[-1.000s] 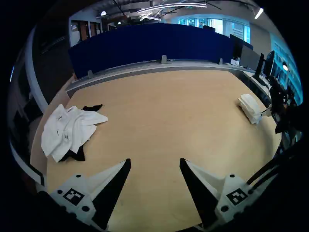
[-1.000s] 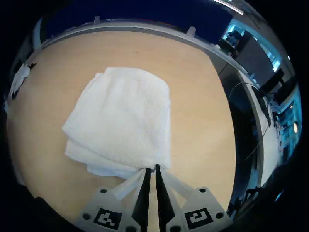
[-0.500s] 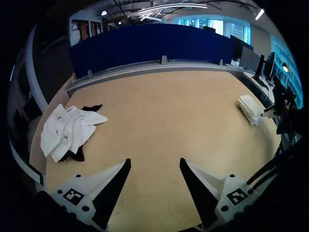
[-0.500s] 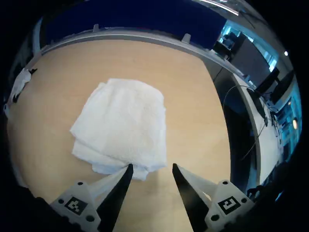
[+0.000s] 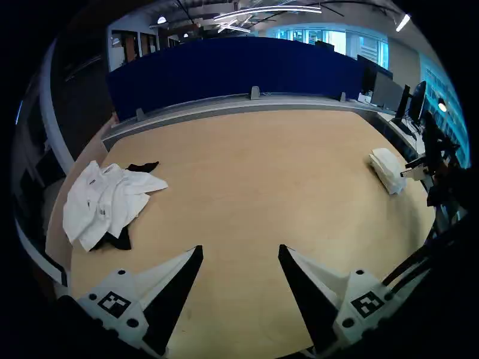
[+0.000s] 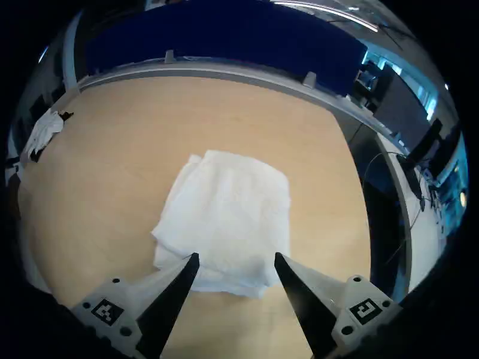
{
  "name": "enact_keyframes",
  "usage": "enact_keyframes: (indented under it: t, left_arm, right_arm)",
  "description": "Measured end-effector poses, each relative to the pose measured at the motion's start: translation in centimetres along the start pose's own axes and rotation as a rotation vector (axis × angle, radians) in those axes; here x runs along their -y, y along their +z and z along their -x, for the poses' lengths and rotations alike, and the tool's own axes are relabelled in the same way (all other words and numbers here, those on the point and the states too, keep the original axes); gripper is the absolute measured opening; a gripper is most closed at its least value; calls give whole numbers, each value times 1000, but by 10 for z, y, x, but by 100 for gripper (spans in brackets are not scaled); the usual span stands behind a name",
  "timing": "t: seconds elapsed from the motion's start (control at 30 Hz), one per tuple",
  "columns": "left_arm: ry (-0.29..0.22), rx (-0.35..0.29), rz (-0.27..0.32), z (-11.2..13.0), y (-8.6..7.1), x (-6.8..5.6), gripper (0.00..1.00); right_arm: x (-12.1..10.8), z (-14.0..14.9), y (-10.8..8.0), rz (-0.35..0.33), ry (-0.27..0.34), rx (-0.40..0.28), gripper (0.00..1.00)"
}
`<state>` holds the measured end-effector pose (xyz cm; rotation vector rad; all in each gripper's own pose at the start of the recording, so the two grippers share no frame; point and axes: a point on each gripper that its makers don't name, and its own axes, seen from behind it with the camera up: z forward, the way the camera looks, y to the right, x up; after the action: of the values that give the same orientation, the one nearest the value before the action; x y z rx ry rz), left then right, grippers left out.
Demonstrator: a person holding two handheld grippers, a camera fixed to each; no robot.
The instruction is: Fold towel
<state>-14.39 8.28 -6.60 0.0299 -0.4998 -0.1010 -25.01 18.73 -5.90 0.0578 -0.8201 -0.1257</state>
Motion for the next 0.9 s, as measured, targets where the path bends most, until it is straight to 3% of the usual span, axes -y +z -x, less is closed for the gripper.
enact_keyframes:
  t: [0.33,0.7,0.9]
  left_arm:
    - [-5,3,-6,5,-1,4,94]
    - [-1,14,-17,12,-4,9,93]
    - [-5,16,-22,13,-5,12,94]
  right_arm:
    - [13,-4,7,-21,14,-2,99]
    - [21,22,27,-37,16,45,99]
    - [21,16,25,-43,15,30,99]
